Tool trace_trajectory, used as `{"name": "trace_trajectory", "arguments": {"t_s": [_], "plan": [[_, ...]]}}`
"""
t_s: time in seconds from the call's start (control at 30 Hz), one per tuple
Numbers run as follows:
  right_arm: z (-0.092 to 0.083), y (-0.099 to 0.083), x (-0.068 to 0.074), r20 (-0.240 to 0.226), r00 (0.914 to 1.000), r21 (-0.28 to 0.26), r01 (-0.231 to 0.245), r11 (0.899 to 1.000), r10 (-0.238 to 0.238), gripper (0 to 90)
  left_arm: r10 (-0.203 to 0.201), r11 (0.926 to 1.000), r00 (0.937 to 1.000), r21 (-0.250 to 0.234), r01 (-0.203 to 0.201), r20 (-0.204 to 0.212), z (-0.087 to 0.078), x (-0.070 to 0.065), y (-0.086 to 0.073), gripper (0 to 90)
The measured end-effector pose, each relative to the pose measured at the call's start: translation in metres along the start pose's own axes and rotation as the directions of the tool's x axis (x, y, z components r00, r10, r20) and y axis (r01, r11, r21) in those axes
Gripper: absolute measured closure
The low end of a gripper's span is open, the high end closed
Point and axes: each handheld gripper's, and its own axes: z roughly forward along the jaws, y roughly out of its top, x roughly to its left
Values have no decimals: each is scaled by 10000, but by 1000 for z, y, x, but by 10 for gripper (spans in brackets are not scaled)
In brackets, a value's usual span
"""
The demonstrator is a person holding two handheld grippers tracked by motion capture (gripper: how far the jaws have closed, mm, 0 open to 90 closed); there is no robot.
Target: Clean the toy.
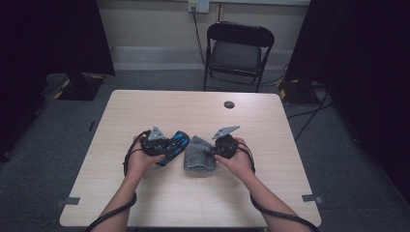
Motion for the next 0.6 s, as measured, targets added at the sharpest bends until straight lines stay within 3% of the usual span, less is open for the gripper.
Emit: {"name": "trace_trajectory", "arguments": {"t_s": [0.27,0.6], "plan": [[5,3,25,-623,9964,15,582,9983,-580,766,-9,10000,10000,5,9,-10,0,0,0,517],[21,-1,57,-1405,9823,101,1269,9919,-1242,765,-21,10000,10000,-9,20,-23,0,0,0,517]]}}
